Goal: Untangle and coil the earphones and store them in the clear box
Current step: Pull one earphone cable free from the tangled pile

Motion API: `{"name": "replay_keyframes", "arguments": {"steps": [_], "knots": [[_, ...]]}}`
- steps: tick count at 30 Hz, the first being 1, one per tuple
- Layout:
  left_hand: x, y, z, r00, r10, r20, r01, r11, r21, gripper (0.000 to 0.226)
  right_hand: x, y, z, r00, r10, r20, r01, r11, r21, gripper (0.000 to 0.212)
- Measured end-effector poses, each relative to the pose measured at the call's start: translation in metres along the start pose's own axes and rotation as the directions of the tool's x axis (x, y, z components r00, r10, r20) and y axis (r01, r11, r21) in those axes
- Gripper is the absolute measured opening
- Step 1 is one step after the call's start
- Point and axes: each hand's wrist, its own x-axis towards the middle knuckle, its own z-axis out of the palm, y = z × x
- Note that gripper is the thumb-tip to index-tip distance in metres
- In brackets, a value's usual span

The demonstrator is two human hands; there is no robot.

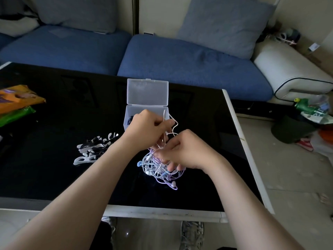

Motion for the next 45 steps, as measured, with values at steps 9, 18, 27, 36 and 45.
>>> {"name": "replay_keyframes", "arguments": {"steps": [9, 18, 27, 36, 45], "knots": [[0.002, 0.009, 0.006, 0.997, -0.083, 0.002, 0.081, 0.959, -0.271, 0.027, 0.001, 0.014, -0.008, 0.99, 0.096, -0.099, -0.08, 0.985, 0.153, 0.026], [0.001, -0.016, 0.003, 0.994, -0.105, -0.017, 0.102, 0.899, 0.425, 0.019, 0.008, 0.022, -0.019, 0.966, 0.165, -0.2, -0.088, 0.934, 0.345, 0.021], [0.004, -0.011, 0.004, 0.998, 0.048, 0.04, -0.055, 0.977, 0.204, 0.018, 0.005, 0.019, -0.03, 0.965, 0.141, -0.22, -0.019, 0.878, 0.478, 0.025], [0.001, -0.003, 0.003, 0.983, 0.18, 0.04, -0.184, 0.951, 0.249, 0.015, 0.0, 0.02, -0.035, 0.964, 0.139, -0.228, -0.01, 0.872, 0.49, 0.026], [0.001, -0.012, 0.013, 0.932, 0.354, -0.074, -0.256, 0.791, 0.555, 0.015, 0.0, 0.017, -0.039, 0.866, 0.408, -0.288, -0.208, 0.819, 0.535, 0.033]]}}
